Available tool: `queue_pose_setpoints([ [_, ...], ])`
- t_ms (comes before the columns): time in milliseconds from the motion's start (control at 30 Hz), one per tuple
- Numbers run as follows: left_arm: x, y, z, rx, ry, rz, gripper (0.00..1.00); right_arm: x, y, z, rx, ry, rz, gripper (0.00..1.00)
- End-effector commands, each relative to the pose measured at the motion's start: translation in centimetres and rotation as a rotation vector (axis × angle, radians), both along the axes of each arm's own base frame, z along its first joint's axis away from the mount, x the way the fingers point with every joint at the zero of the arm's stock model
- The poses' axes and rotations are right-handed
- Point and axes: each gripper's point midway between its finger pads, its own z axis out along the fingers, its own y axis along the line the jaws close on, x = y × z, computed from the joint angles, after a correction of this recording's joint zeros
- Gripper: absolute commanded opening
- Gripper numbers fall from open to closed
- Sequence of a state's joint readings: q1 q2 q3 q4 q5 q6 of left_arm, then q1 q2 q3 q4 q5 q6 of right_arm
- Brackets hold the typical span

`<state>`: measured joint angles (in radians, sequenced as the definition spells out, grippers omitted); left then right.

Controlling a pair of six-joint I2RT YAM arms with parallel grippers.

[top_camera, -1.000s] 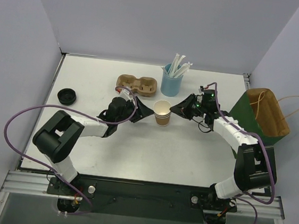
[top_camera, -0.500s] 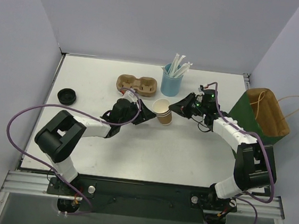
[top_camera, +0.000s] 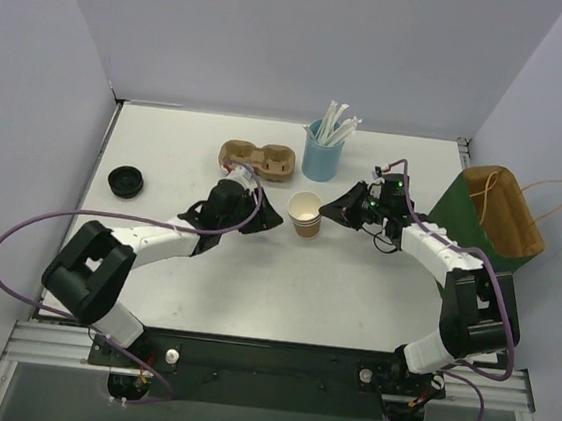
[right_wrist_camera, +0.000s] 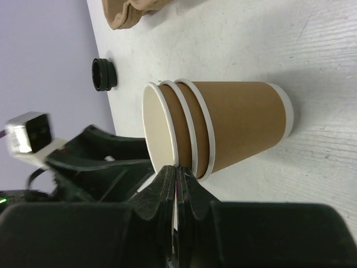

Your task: Pack the takeout coffee

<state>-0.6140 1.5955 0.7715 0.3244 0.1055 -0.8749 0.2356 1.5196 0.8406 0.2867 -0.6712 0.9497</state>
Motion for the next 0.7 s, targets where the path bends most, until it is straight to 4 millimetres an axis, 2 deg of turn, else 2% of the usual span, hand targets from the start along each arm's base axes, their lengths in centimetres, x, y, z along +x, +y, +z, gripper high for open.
queue_pose_setpoints([
  [0,0.6,1.2,7.5,0.177,-0.198,-0.102,0.61,-0.1,-0.2,1.6,-0.060,-0.056,0.070,0.00],
  [67,0.7,0.3,9.5,0.232,-0.241,-0.205,0.60,-0.3,-0.3,1.7,-0.075,-0.051,0.083,0.00],
  [100,0.3,-0.6,10.0,0.226,-0.246,-0.264,0.59,-0.4,-0.2,1.8,-0.072,-0.051,0.090,0.00],
  [133,0.5,-1.1,9.7,0.242,-0.243,-0.296,0.58,-0.4,-0.1,1.9,-0.070,-0.051,0.093,0.00],
  [167,0.8,-1.7,10.7,0.258,-0.278,-0.330,0.57,-0.5,-0.2,2.0,-0.069,-0.053,0.093,0.00],
  [200,0.9,-2.0,10.8,0.269,-0.289,-0.351,0.56,-0.6,-0.1,2.1,-0.067,-0.053,0.098,0.00],
  [400,0.1,-5.5,10.4,0.354,-0.440,-0.522,0.51,-1.0,0.2,2.4,-0.062,-0.055,0.117,0.00],
  [467,-0.1,-6.4,10.1,0.360,-0.465,-0.560,0.44,-1.0,0.2,2.5,-0.060,-0.053,0.118,0.00],
  [667,-0.7,-7.9,8.6,0.383,-0.478,-0.632,0.44,-0.9,0.4,2.7,-0.057,-0.050,0.124,0.00],
])
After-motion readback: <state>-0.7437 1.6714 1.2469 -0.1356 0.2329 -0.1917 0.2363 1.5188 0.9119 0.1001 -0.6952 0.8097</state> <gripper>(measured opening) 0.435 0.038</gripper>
